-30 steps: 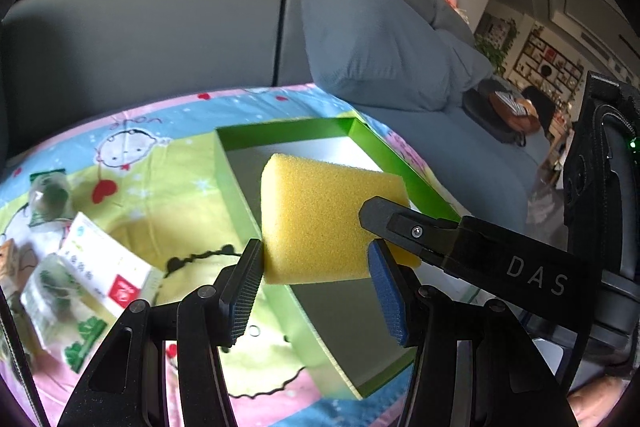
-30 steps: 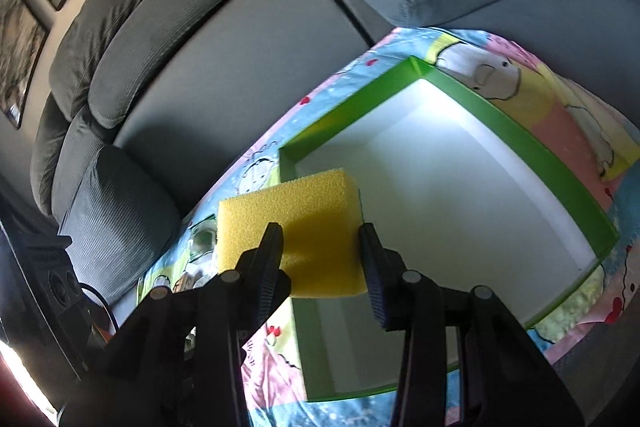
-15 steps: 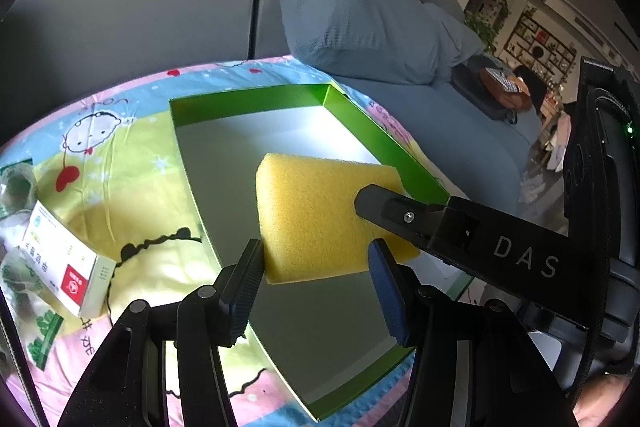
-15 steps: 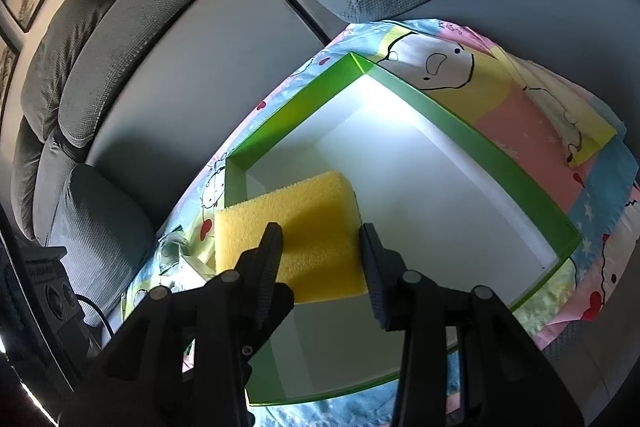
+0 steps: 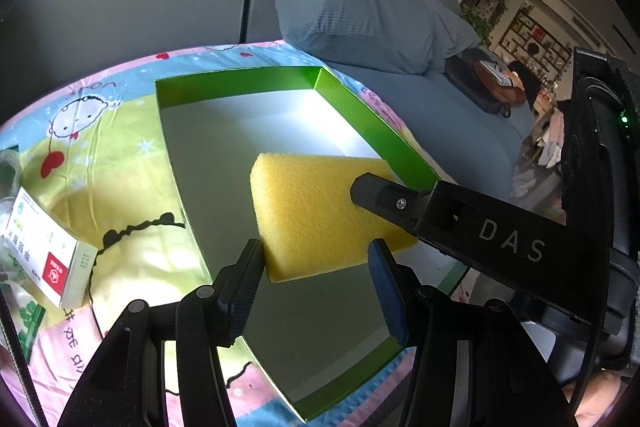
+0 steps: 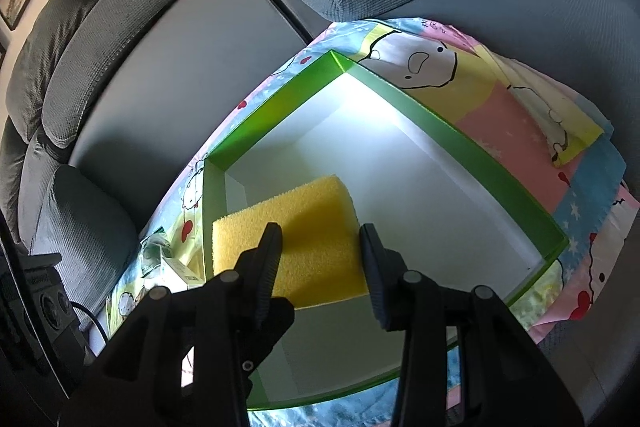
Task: Organize objects
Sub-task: 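Carry the yellow sponge with the left tool into the green box and release, then withdraw the left tool from the box back toward the blanket items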
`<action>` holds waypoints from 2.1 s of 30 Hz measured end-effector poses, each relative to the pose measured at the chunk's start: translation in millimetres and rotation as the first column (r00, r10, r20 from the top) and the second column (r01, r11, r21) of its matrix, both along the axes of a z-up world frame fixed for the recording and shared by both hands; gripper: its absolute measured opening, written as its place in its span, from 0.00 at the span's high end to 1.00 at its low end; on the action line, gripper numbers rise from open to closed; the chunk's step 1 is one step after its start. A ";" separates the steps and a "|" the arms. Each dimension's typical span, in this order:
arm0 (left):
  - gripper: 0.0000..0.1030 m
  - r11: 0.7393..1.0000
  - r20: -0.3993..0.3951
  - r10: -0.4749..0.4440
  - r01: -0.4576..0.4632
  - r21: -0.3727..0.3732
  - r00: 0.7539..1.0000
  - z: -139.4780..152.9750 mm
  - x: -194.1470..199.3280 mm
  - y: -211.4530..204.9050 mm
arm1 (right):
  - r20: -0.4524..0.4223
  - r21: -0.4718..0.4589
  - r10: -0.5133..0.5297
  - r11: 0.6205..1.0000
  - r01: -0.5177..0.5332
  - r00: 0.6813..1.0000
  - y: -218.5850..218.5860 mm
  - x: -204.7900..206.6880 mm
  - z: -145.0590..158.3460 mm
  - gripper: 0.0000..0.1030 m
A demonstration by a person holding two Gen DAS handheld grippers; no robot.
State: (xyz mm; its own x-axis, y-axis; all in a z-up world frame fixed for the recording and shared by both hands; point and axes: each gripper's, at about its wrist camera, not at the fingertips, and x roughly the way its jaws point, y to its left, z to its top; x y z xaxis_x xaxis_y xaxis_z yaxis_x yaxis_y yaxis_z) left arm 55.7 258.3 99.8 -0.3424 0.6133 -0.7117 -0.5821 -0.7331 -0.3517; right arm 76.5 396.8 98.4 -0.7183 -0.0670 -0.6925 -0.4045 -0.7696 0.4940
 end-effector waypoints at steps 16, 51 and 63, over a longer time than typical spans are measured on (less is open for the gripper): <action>0.47 0.994 -0.041 0.106 -0.105 0.025 0.993 29.3 -2.2 -57.6 | -0.056 0.073 -0.049 0.996 0.053 0.997 -15.0 -5.1 15.5 0.37; 0.24 0.702 0.094 0.712 -0.708 -0.081 0.696 -30.4 -33.6 -313.6 | 0.084 0.476 0.000 0.879 -0.040 0.996 -142.1 -67.4 -6.3 0.22; 0.24 0.688 0.106 0.726 -0.719 -0.096 0.680 -36.6 -33.5 -320.9 | -0.093 0.631 -0.166 0.752 0.187 0.982 -126.1 -47.3 24.1 0.16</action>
